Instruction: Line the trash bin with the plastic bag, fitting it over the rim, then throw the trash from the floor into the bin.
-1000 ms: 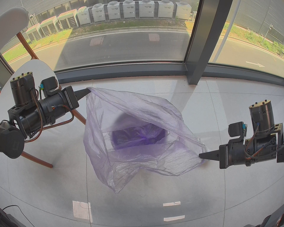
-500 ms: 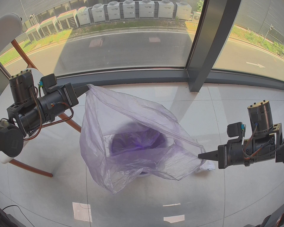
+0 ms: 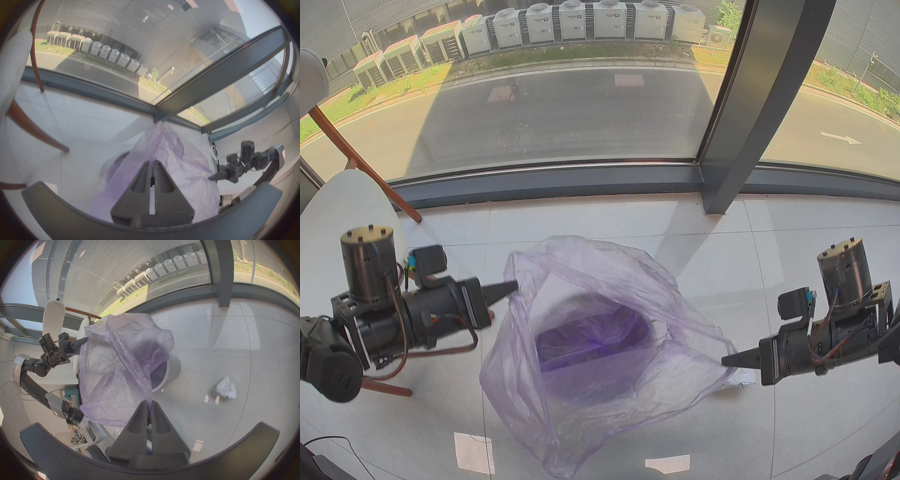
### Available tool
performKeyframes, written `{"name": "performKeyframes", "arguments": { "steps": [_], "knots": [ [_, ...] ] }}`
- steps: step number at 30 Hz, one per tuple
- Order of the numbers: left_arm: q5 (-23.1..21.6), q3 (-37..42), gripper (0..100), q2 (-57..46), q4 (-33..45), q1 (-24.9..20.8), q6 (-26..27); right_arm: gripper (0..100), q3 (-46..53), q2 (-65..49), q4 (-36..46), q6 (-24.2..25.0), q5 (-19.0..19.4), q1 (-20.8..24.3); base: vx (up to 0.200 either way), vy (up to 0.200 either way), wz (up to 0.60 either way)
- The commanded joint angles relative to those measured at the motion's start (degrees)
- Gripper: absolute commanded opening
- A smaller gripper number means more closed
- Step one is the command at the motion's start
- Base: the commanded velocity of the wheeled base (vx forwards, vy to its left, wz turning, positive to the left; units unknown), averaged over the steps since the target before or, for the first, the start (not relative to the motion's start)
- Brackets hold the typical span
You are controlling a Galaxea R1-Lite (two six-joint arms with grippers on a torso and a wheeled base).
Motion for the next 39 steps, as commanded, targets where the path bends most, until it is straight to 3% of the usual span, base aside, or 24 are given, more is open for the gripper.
{"name": "performKeyframes", "arguments": {
  "steps": [1, 9, 12, 20, 28, 33, 39],
  "knots": [
    [0.82, 8.35, 0, -2.74, -0.03, -3.91, 0.01, 0, 4.93, -0.54, 0.09, -0.01, -0.05, 1.58, 0.000, 0.000, 0.00],
    [1.70, 13.01, 0, -1.95, -0.03, -7.42, 0.10, 0, 8.98, -0.19, -0.35, -2.21, -0.05, 2.55, 0.000, 0.000, 0.00],
    [2.23, 12.05, 0, 4.03, -0.91, -7.33, 0.28, 0, 8.01, 3.51, -1.14, -2.38, -0.05, 2.81, 0.000, 0.000, 0.00],
    [17.26, 6.60, 0, 15.19, -11.28, -6.28, -0.16, 0, 1.24, 13.53, -6.15, -1.86, 0.04, 4.39, 0.000, 0.000, 0.00],
    [17.78, 4.22, 0, 15.10, -11.46, -3.20, -0.60, 0, -5.61, 20.47, -6.24, -1.86, -0.75, 4.39, 0.000, 0.000, 0.00],
    [17.96, -0.26, 0, 15.63, -11.98, -3.20, -2.80, 0, -7.46, 23.37, -6.41, -1.86, -3.83, 3.16, 0.000, 0.000, 0.00],
    [20.86, -8.35, 0, 21.17, -11.72, -3.82, -6.14, 0, -10.71, 24.51, -6.33, -1.86, -4.80, -3.16, 0.000, 0.000, 0.00]
  ]
}}
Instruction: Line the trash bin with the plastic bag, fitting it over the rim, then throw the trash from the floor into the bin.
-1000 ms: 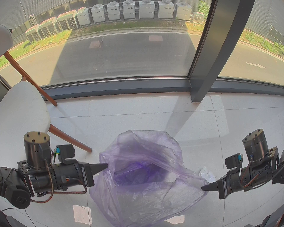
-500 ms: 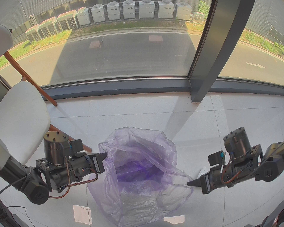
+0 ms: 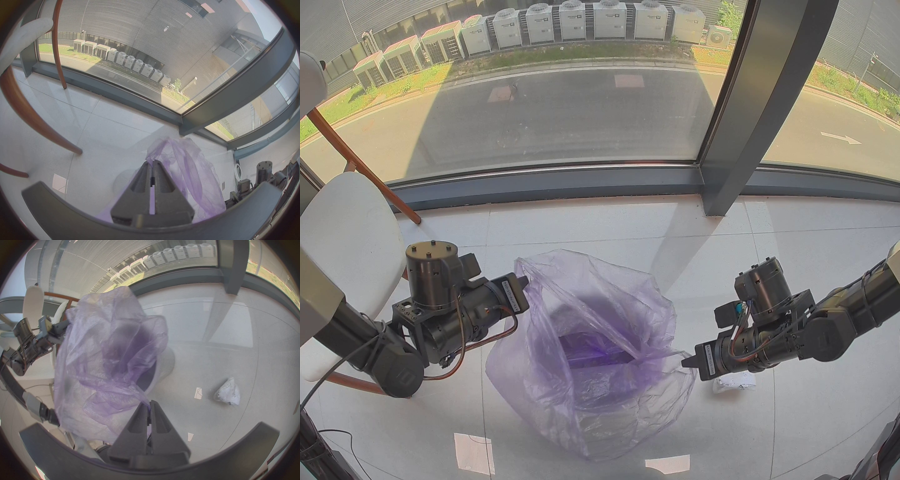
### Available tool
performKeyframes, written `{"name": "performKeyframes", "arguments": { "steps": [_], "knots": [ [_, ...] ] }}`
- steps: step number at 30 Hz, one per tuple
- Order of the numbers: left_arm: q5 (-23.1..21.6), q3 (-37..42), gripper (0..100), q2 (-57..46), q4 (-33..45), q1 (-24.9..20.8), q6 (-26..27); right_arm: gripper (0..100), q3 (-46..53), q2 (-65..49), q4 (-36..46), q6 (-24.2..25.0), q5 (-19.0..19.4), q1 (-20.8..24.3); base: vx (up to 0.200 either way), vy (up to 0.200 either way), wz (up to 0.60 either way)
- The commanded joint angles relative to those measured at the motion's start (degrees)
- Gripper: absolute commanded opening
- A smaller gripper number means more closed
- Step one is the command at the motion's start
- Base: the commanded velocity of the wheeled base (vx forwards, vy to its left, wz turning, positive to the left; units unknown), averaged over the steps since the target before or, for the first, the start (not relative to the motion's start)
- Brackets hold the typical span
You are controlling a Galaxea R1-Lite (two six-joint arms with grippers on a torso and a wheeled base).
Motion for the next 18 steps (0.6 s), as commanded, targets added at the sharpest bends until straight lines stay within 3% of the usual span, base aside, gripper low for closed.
{"name": "performKeyframes", "arguments": {
  "steps": [1, 6, 10, 15, 18],
  "knots": [
    [1.27, -4.86, 0, 5.35, 0.30, -0.67, -1.07, 0, -3.13, 2.42, 0.01, 0.06, -0.42, -5.20, 0.000, 0.000, 0.00],
    [3.29, -6.45, 0, 8.60, -0.40, -4.80, -1.51, 0, -2.95, 2.07, 0.01, -0.03, -0.51, -9.94, 0.000, 0.000, 0.00],
    [3.91, -12.33, 0, 11.68, -0.40, -7.44, -7.05, 0, -2.60, 1.28, 0.01, -0.03, -0.42, -13.28, 0.000, 0.000, 0.00],
    [5.84, -18.14, 0, 16.78, -0.93, -8.14, -10.65, 0, -2.95, -0.57, 0.10, -0.03, -0.42, -13.46, 0.000, 0.000, 0.00],
    [5.66, -18.40, 0, 20.12, -8.75, -8.14, -10.65, 0, -3.04, -2.68, 0.19, 0.06, -0.42, -12.58, 0.000, 0.000, 0.00]
  ]
}}
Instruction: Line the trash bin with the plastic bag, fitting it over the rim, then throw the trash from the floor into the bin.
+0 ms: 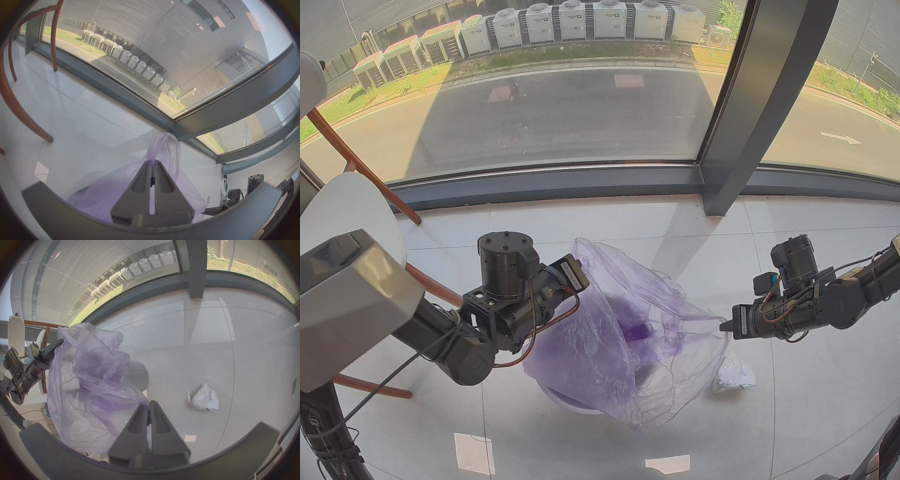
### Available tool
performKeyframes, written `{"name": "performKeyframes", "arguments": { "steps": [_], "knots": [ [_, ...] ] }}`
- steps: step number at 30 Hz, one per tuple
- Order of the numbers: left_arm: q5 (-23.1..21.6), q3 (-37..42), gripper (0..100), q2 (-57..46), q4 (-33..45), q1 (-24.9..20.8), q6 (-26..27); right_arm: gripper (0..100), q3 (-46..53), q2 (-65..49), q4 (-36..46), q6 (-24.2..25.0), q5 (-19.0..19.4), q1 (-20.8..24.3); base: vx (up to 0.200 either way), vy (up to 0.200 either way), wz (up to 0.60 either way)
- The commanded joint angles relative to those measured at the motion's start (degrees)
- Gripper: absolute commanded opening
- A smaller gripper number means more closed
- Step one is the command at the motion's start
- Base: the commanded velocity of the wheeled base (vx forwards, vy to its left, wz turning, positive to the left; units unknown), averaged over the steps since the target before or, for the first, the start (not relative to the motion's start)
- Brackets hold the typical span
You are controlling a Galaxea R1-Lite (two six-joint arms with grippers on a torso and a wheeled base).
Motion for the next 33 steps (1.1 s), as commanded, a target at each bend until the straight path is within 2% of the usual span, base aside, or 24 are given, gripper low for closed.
{"name": "performKeyframes", "arguments": {
  "steps": [1, 5, 6, 7, 8, 10, 17, 21, 24, 32, 33],
  "knots": [
    [0.09, -1.19, 0, 8.32, -12.44, -0.58, -0.12, 0, 0.07, -4.42, 0.09, 0.17, 0.12, 1.43, 0.000, 0.000, 0.00],
    [-2.73, 5.84, 0, 9.81, -22.19, 0.83, 0.94, 0, 0.59, -5.82, 0.36, 0.35, 0.21, 3.63, 0.000, 0.000, 0.00],
    [-4.84, 10.41, 0, 9.55, -26.41, 2.15, 1.20, 0, 0.77, -6.00, 0.36, 0.35, 0.21, 4.69, 0.000, 0.000, 0.00],
    [-4.84, 10.41, 0, 9.55, -26.41, 2.15, 1.20, 0, 0.77, -6.00, 0.36, 0.35, 0.21, 4.69, 0.000, 0.000, 0.00],
    [-6.24, 14.36, 0, 9.28, -31.16, 3.47, 1.38, 0, 0.86, -5.82, 0.27, 0.43, 0.29, 5.48, 0.000, 0.000, 0.00],
    [-6.42, 16.83, 0, 8.93, -33.53, 4.96, 1.38, 0, 1.30, -5.56, 0.00, 0.43, 0.29, 6.44, 0.000, 0.000, 0.00],
    [-6.86, 21.04, 0, -0.03, -31.16, 6.54, 1.38, 0, 1.12, -2.75, -0.17, 0.26, 0.12, 9.96, 0.000, 0.000, 0.00],
    [-7.21, 19.46, 0, -6.10, -24.57, 6.37, 1.38, 0, -2.13, -1.87, -0.17, 0.35, 0.12, 10.40, 0.000, 0.000, 0.00],
    [-7.12, 17.97, 0, -6.62, -21.40, 6.28, 1.64, 0, -3.10, -2.31, -0.08, 0.70, 0.29, 9.96, 0.000, 0.000, 0.00],
    [-6.95, 16.56, 0, -6.10, -20.96, 5.75, 2.26, 0, -3.36, -2.57, -0.17, 2.81, 0.47, 10.40, 0.000, 0.000, 0.00],
    [-6.95, 16.30, 0, -6.01, -20.96, 5.84, 2.34, 100, -3.45, -2.83, -0.17, 3.16, 0.29, 10.14, 0.000, 0.000, 0.00]
  ]
}}
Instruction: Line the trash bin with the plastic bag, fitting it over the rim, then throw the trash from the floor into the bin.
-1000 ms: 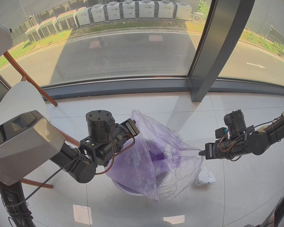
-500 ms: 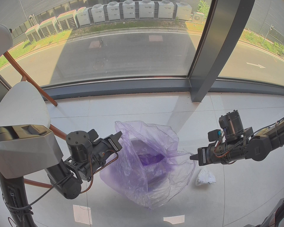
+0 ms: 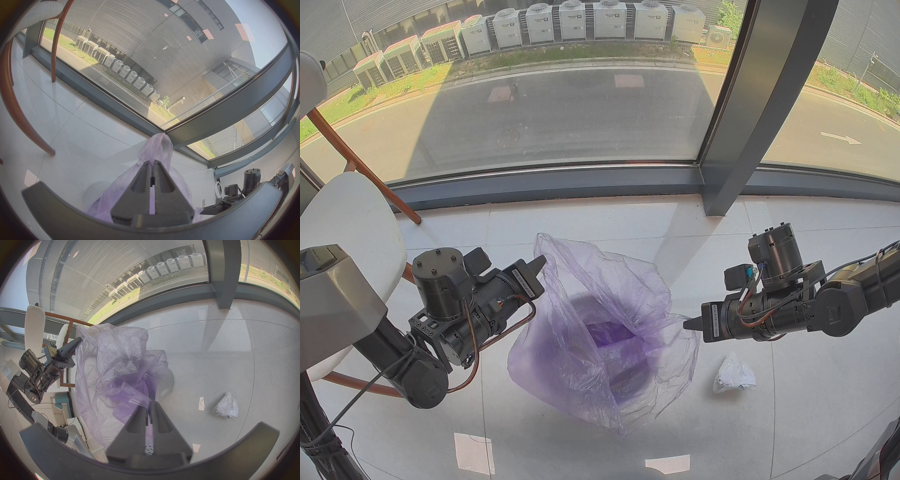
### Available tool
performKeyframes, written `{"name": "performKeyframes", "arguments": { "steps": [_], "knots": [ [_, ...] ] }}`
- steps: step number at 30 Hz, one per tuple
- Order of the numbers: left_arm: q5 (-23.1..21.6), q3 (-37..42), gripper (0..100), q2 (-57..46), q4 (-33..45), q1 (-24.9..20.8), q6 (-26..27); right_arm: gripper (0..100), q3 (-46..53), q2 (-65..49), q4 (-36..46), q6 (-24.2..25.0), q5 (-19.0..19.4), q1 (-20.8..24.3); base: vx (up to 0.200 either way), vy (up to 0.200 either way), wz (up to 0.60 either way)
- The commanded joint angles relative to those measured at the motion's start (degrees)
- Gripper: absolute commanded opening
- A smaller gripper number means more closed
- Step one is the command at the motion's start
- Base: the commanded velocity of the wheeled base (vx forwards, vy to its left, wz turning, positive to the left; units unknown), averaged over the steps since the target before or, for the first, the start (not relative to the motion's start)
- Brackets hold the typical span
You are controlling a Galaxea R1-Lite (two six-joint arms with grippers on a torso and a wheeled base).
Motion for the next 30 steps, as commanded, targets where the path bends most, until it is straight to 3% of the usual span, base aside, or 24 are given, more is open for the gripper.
{"name": "performKeyframes", "arguments": {
  "steps": [1, 9, 12, 15, 16, 21, 26, 30],
  "knots": [
    [0.10, -0.89, 0, -0.69, 0.05, 0.00, 0.33, 100, -0.02, -0.89, -0.01, 0.65, -0.27, -0.32, 0.000, 0.000, 0.00],
    [0.36, -1.24, 0, -0.61, 0.05, 0.27, 1.03, 100, 4.64, -14.60, 1.22, 7.41, -0.97, 0.65, 0.000, 0.000, 0.00],
    [0.45, -1.33, 0, -0.61, 0.05, 0.27, 1.03, 100, 6.66, -18.82, 1.66, 7.85, 0.26, 4.69, 0.000, 0.000, 0.00],
    [0.45, -1.60, 0, -0.25, -0.03, 0.27, 1.03, 100, 8.33, -21.11, 1.74, 7.85, 3.86, 9.53, 0.000, 0.000, 0.00],
    [0.54, -2.12, 0, 0.27, -0.03, 0.27, 1.03, 100, 9.39, -21.55, 1.74, 7.85, 5.18, 12.95, 0.000, 0.000, 0.00],
    [0.54, -4.94, 0, 0.80, 0.32, 0.27, 1.12, 100, 11.50, -17.06, 0.87, 7.94, 5.27, 21.66, 0.000, 0.000, 0.00],
    [0.54, -6.87, 0, 1.24, 2.16, 0.09, 1.73, 100, 8.60, -7.92, -2.47, 7.85, 5.18, 23.15, 0.000, 0.000, 0.00],
    [0.54, -7.48, 0, 1.24, 2.51, 0.18, 2.35, 100, 6.75, -0.19, -12.14, 7.85, 5.09, 24.20, 0.000, 0.000, 0.00]
  ]
}}
